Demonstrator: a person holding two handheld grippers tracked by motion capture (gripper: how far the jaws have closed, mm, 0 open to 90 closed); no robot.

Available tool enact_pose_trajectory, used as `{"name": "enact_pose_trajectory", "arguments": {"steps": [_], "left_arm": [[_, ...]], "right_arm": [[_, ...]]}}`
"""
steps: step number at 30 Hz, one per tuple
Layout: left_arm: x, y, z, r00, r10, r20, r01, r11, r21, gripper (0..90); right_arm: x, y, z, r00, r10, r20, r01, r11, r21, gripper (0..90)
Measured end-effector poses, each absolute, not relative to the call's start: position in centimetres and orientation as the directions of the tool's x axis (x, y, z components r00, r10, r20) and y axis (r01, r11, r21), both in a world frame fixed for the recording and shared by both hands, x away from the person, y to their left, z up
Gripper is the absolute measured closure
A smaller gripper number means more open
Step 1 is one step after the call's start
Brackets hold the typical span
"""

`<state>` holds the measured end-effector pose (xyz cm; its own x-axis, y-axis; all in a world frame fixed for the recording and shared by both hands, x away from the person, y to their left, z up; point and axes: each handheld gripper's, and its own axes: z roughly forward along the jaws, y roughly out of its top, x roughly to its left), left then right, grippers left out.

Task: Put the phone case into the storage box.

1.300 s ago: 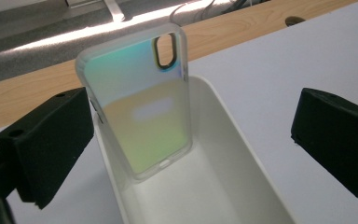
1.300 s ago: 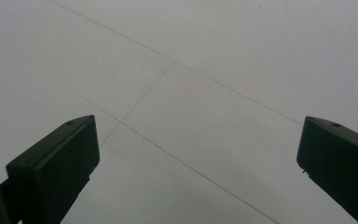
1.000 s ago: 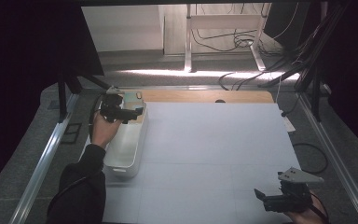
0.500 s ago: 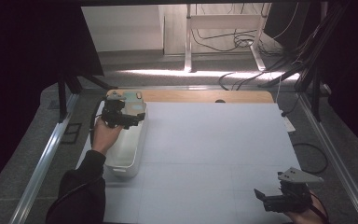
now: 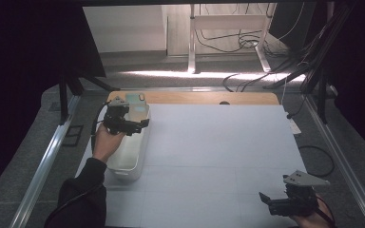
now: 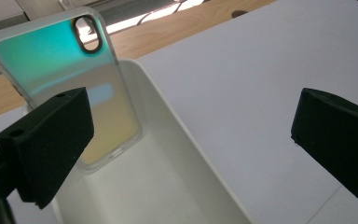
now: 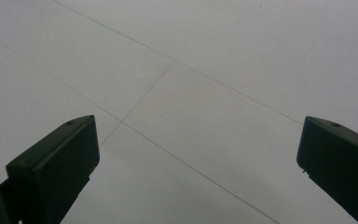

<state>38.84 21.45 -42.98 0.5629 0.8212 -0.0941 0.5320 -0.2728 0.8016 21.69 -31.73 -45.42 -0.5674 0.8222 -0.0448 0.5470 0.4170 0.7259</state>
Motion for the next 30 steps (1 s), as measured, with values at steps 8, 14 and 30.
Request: {"name": "enact_pose_trajectory", "arguments": {"steps": [8, 14, 30], "left_arm": [[38.2, 21.7, -43.1, 0.587, 0.802, -0.113, 0.526, -0.272, 0.805, 0.1], [37.6, 21.9, -43.3, 0.591, 0.799, -0.113, 0.513, -0.264, 0.817, 0.1], [35.8, 21.9, -43.7, 0.613, 0.78, -0.123, 0.488, -0.253, 0.835, 0.1]], "right_arm": [[21.7, -31.8, -45.4, -0.563, 0.826, -0.037, 0.551, 0.408, 0.728, 0.0], [21.7, -31.9, -45.4, -0.561, 0.827, -0.033, 0.551, 0.403, 0.731, 0.0], [21.8, -31.9, -45.4, -0.567, 0.824, -0.026, 0.552, 0.403, 0.73, 0.0]]}}
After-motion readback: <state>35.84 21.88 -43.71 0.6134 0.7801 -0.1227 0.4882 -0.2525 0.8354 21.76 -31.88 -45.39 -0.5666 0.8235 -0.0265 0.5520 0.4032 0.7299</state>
